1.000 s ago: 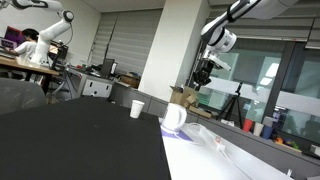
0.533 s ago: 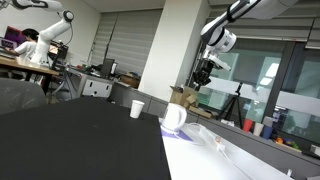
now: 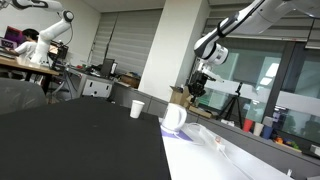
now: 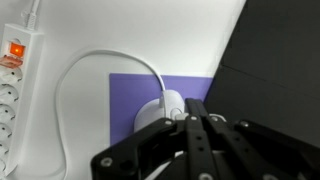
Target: Switch the kettle off then on
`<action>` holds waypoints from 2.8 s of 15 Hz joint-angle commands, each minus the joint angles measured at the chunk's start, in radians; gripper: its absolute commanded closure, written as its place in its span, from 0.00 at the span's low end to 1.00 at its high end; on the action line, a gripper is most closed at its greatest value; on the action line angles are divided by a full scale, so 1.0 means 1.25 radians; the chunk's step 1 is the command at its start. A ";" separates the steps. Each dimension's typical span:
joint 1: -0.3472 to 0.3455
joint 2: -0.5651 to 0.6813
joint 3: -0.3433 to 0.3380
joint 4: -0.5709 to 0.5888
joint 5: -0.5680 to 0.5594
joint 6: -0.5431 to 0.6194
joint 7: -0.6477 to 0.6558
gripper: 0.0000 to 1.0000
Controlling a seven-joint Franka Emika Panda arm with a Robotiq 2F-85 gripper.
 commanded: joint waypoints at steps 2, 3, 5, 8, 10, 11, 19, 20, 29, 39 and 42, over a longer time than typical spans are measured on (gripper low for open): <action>-0.025 0.093 0.031 0.091 0.006 0.000 0.001 1.00; -0.027 0.103 0.036 0.097 0.005 0.009 -0.001 1.00; -0.028 0.116 0.043 0.107 0.002 0.026 -0.004 1.00; -0.030 0.134 0.048 0.129 -0.002 0.012 0.001 1.00; -0.027 0.143 0.045 0.142 -0.008 -0.006 0.013 1.00; -0.028 0.147 0.045 0.148 -0.008 -0.010 0.013 1.00; -0.030 0.170 0.036 0.188 -0.014 -0.061 0.033 1.00; -0.031 0.173 0.035 0.191 -0.015 -0.064 0.034 1.00; -0.042 0.191 0.043 0.195 -0.005 -0.043 0.012 1.00; -0.051 0.200 0.048 0.183 -0.001 -0.027 -0.003 1.00; -0.053 0.207 0.049 0.182 -0.001 -0.031 -0.003 1.00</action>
